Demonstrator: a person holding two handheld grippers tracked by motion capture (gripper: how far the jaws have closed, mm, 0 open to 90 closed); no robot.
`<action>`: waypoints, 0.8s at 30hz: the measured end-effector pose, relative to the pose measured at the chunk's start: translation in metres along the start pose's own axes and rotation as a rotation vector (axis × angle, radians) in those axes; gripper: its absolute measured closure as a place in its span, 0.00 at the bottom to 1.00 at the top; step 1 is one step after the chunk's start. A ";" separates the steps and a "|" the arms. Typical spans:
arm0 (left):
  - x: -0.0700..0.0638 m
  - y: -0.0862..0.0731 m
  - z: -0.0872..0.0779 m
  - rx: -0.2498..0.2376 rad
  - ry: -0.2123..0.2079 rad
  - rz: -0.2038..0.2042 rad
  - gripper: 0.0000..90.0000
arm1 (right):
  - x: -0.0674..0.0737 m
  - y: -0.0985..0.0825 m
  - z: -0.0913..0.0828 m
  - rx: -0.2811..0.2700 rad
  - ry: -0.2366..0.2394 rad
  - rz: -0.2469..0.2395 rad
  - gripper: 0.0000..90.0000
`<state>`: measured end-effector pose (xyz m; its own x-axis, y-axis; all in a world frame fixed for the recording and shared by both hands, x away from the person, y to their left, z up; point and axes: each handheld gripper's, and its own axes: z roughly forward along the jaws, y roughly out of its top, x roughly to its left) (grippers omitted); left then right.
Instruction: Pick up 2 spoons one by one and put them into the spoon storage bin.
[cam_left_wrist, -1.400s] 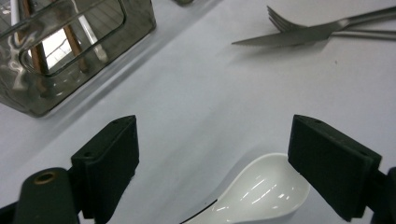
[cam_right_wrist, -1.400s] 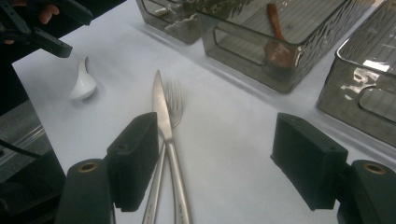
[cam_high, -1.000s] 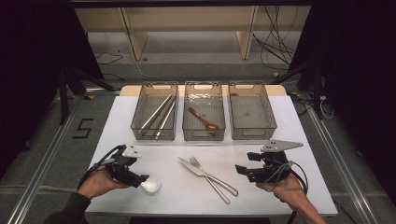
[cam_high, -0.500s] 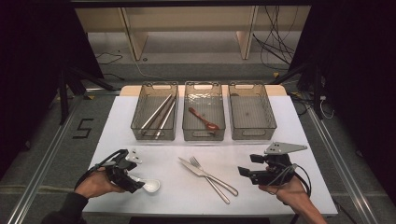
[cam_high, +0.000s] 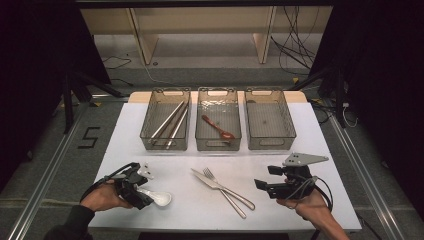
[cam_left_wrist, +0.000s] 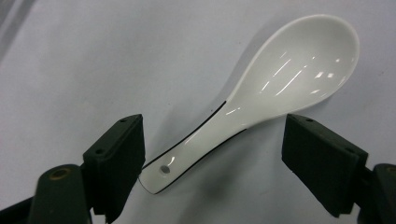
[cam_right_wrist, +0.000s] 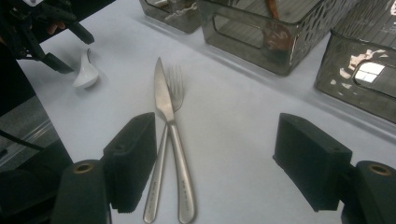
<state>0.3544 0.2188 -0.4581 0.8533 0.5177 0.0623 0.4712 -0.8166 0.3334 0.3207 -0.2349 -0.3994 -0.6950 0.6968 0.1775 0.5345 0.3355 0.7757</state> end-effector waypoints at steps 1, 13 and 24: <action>0.000 0.000 0.001 0.006 0.002 0.003 0.23 | 0.000 0.000 0.000 0.002 0.000 -0.001 0.33; 0.002 0.004 0.012 0.076 -0.010 0.065 0.27 | 0.001 0.001 0.002 0.009 -0.001 -0.001 0.30; 0.003 0.007 0.013 0.085 -0.078 0.068 0.43 | 0.001 0.001 0.002 0.006 -0.002 -0.001 0.29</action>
<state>0.3634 0.2115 -0.4676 0.8971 0.4418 0.0073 0.4262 -0.8696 0.2493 0.3218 -0.2329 -0.3997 -0.6947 0.6977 0.1752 0.5365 0.3403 0.7722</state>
